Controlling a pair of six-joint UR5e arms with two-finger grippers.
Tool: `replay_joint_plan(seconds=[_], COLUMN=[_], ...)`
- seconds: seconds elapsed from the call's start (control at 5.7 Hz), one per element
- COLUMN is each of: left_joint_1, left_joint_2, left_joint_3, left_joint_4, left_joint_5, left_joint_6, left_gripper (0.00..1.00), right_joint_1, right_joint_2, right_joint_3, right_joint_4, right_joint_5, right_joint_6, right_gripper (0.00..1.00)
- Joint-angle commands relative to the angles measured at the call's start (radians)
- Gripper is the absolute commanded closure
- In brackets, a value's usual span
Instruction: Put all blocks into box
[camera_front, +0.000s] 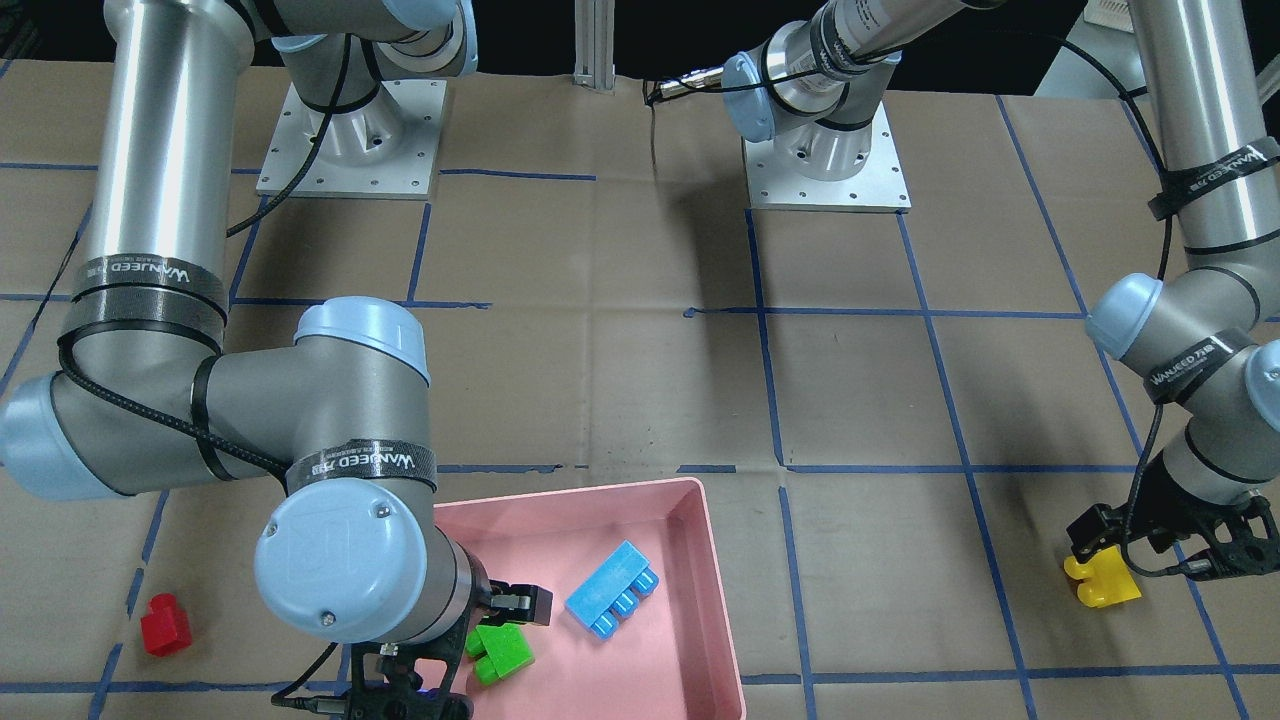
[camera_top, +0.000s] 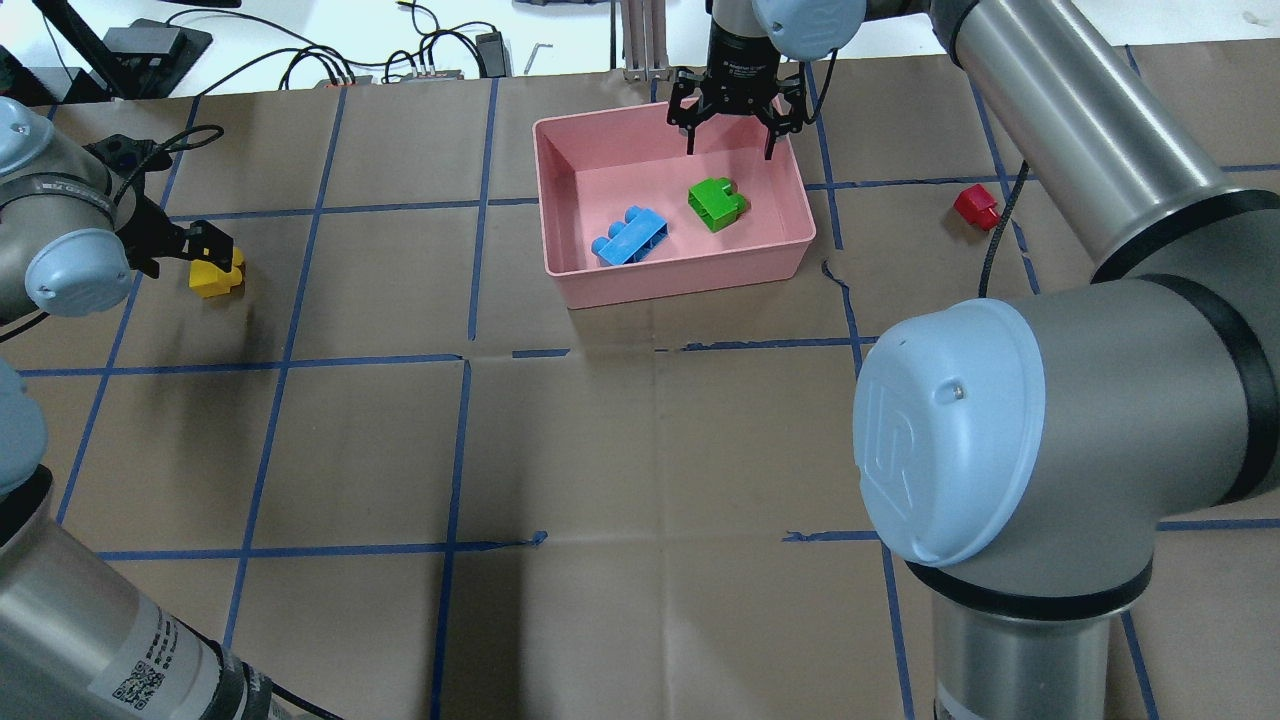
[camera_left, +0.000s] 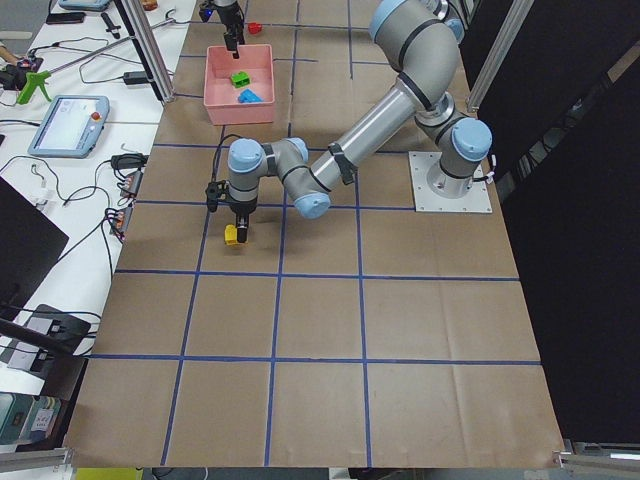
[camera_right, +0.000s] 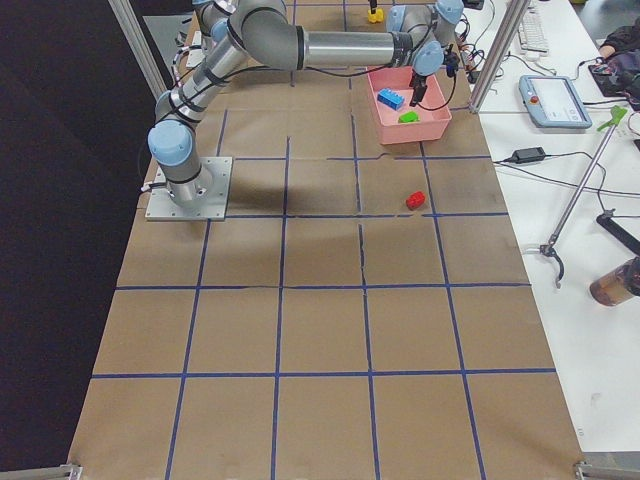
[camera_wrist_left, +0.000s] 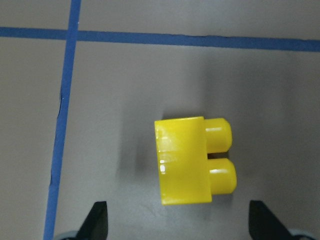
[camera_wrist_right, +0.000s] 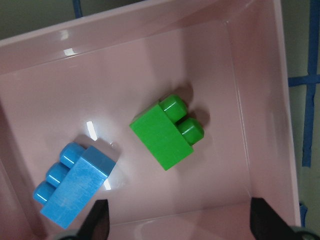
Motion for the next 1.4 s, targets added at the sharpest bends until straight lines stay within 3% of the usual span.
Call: replay_joint_plan(seconds=[0.0,0.18,0.7,1.05,1.23], left_joint_1=[0.001,0.001,0.002,0.002,0.002], left_joint_2=[-0.03,-0.045,-0.065,-0.077,-0.077], left_joint_3=[0.032,0.061,0.046,0.055,0.061], left_joint_4=[-0.022,-0.025,-0.027,-0.027,-0.027], left_joint_5=[-0.025,-0.018,-0.025,-0.022,-0.021], left_joint_6=[-0.003,-0.001,-0.003,-0.004,-0.003], left_gripper=[0.01,0.01,0.01,0.03,0.08], right_joint_1=[-0.032,-0.106,-0.37,-0.467,-0.474], right_joint_2=[-0.081,-0.118,-0.157,-0.148,-0.146], right_joint_3=[0.007,0.007,0.01,0.022,0.086], right_joint_4=[0.07,0.101,0.129,0.126,0.086], right_joint_5=[-0.026,-0.078,-0.081,-0.085,-0.078], right_joint_6=[-0.01,-0.062,-0.556,-0.816,-0.857], right_gripper=[0.0,0.0,0.01,0.01,0.01])
